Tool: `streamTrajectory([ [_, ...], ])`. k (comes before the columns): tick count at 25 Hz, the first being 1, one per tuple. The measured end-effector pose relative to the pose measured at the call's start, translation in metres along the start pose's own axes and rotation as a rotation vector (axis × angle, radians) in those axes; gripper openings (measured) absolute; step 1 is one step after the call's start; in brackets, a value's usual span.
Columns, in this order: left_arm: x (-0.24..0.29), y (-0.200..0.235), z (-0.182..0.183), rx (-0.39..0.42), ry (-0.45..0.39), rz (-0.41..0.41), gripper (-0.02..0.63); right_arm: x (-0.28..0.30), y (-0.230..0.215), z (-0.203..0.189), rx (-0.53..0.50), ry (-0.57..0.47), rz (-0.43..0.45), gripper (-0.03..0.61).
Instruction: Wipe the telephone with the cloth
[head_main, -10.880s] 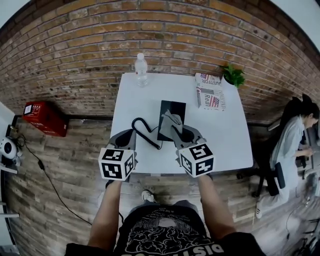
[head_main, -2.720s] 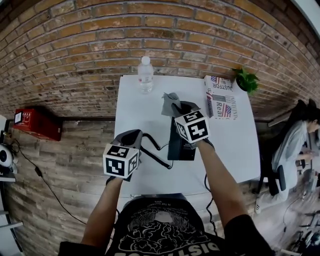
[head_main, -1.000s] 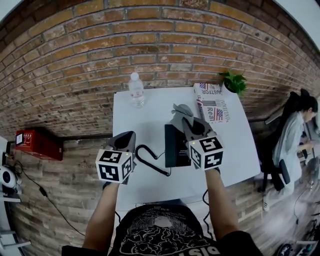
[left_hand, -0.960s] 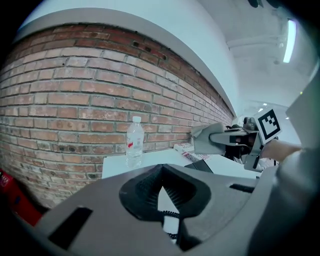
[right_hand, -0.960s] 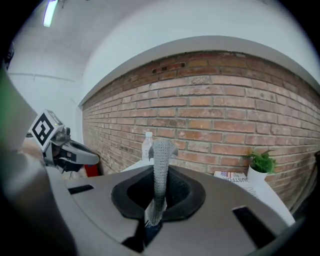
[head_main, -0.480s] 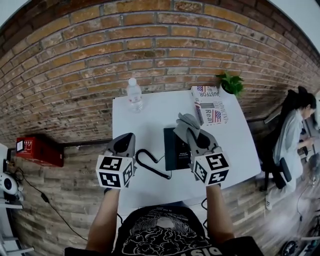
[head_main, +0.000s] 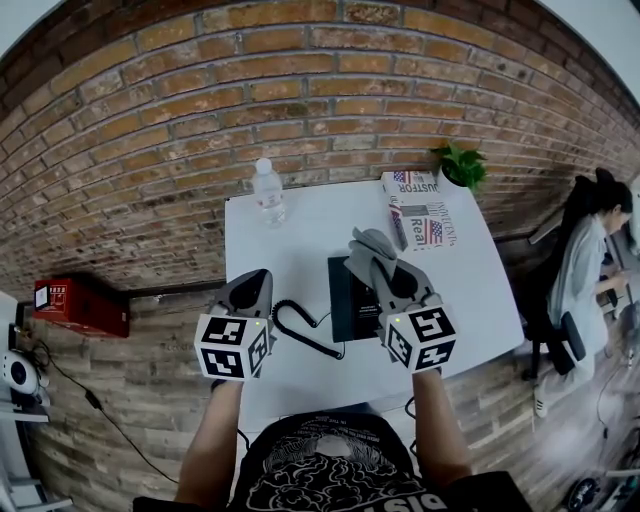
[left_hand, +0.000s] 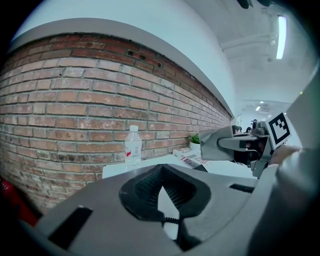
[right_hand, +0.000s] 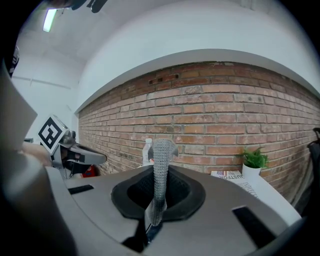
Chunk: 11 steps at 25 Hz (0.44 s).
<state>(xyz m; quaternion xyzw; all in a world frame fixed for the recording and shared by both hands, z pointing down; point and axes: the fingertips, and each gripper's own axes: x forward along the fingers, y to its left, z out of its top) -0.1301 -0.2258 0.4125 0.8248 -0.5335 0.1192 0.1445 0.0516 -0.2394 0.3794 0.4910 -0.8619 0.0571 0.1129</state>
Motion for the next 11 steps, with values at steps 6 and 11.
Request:
streamTrajectory([
  [6, 0.0002, -0.002, -0.0002, -0.002, 0.007, -0.01, 0.006, 0.0002, 0.0035, -0.0004, -0.002, 0.009, 0.007, 0.011],
  [11, 0.0002, -0.0036, -0.0016, -0.006, 0.009, -0.012, 0.005, -0.0002, 0.0056, -0.0034, -0.002, 0.013, 0.016, 0.011],
])
